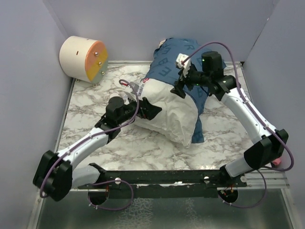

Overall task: Put the pillow into the pillowcase
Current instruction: Stuff the pillow into the pillowcase.

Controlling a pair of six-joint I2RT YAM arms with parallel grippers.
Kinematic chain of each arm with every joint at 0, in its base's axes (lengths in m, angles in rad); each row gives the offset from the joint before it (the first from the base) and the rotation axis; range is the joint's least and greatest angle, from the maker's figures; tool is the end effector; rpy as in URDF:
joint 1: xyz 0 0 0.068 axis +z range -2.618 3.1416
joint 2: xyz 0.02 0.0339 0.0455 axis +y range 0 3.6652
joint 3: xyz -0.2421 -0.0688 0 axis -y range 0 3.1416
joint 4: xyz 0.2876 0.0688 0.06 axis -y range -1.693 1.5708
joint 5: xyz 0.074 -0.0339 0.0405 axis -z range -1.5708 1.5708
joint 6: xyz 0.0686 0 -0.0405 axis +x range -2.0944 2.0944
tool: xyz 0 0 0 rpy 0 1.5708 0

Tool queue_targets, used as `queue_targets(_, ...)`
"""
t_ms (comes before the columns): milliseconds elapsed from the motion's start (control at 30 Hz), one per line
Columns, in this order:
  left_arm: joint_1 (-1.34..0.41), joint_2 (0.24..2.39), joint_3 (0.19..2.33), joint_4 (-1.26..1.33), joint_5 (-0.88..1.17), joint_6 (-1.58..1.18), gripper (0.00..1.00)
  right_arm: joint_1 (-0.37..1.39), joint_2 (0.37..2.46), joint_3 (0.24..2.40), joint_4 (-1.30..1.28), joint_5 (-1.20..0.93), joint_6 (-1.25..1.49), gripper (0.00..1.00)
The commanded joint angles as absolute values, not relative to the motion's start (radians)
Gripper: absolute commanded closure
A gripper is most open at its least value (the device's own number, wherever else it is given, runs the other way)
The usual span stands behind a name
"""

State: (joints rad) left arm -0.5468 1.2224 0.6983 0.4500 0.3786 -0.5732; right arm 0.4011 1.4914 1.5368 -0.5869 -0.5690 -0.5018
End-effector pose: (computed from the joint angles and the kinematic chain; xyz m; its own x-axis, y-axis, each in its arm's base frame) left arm 0.2890 -0.2056 0.2389 -0.4859 -0.2942 -0.8230 0.6362 0.5267 -0.5638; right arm 0.3523 0.1895 0.3599 -0.0533 -0.4628 -0.8849 -0.8893 0.4251 -0.1687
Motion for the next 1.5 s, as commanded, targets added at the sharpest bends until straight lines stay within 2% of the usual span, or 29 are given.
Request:
queue_targets(0, -0.527, 0.996, 0.589, 0.256, 0.204, -0.613, 0.01, 0.506, 1.557, 1.597, -0.506, -0.331, -0.528, 0.0)
queue_targets(100, -0.489, 0.873, 0.547, 0.226, 0.175, -0.653, 0.01, 0.553, 1.627, 1.649, -0.497, -0.186, -0.54, 0.02)
queue_targets(167, -0.466, 0.861, 0.56, 0.199, 0.21, -0.689, 0.03, 0.568, 1.665, 1.665, -0.482, -0.091, -0.544, 0.07)
queue_targets(267, -0.46, 0.908, 0.587, 0.177, 0.273, -0.739, 0.09, 0.571, 1.684, 1.659, -0.452, -0.006, -0.548, 0.19)
queue_targets(367, -0.46, 0.981, 0.58, 0.208, 0.3, -0.784, 0.16, 0.571, 1.67, 1.63, -0.418, 0.051, -0.562, 0.35)
queue_targets(467, -0.46, 1.07, 0.58, 0.238, 0.284, -0.797, 0.17, 0.572, 1.658, 1.606, -0.393, 0.104, -0.588, 0.48)
queue_targets(533, -0.459, 1.148, 0.605, 0.237, 0.271, -0.78, 0.18, 0.572, 1.657, 1.596, -0.382, 0.144, -0.609, 0.54)
queue_targets(667, -0.453, 1.329, 0.677, 0.241, 0.279, -0.761, 0.23, 0.572, 1.673, 1.572, -0.369, 0.183, -0.65, 0.52)
queue_targets(833, -0.451, 1.436, 0.732, 0.34, 0.347, -0.796, 0.35, 0.574, 1.692, 1.57, -0.45, 0.063, -0.658, 0.3)
queue_targets(900, -0.451, 1.459, 0.757, 0.362, 0.361, -0.8, 0.36, 0.588, 1.706, 1.555, -0.446, 0.084, -0.671, 0.25)
queue_targets(1000, -0.452, 1.486, 0.785, 0.394, 0.376, -0.798, 0.41, 0.606, 1.744, 1.515, -0.375, 0.211, -0.71, 0.26)
queue_targets(1033, -0.451, 1.496, 0.795, 0.402, 0.379, -0.794, 0.45, 0.606, 1.759, 1.506, -0.341, 0.26, -0.728, 0.34)
queue_targets(1133, -0.451, 1.525, 0.821, 0.414, 0.383, -0.781, 0.51, 0.606, 1.779, 1.473, -0.205, 0.41, -0.806, 0.72)
queue_targets(1200, -0.451, 1.55, 0.831, 0.423, 0.381, -0.773, 0.55, 0.606, 1.763, 1.467, -0.147, 0.423, -0.832, 0.87)
queue_targets(1300, -0.451, 1.591, 0.844, 0.453, 0.386, -0.768, 0.58, 0.606, 1.741, 1.535, -0.259, 0.324, -0.756, 0.97)
queue_targets(1467, -0.452, 1.648, 0.877, 0.619, 0.419, -0.752, 0.7, 0.607, 1.703, 1.748, -0.658, -0.319, -0.483, 0.99)
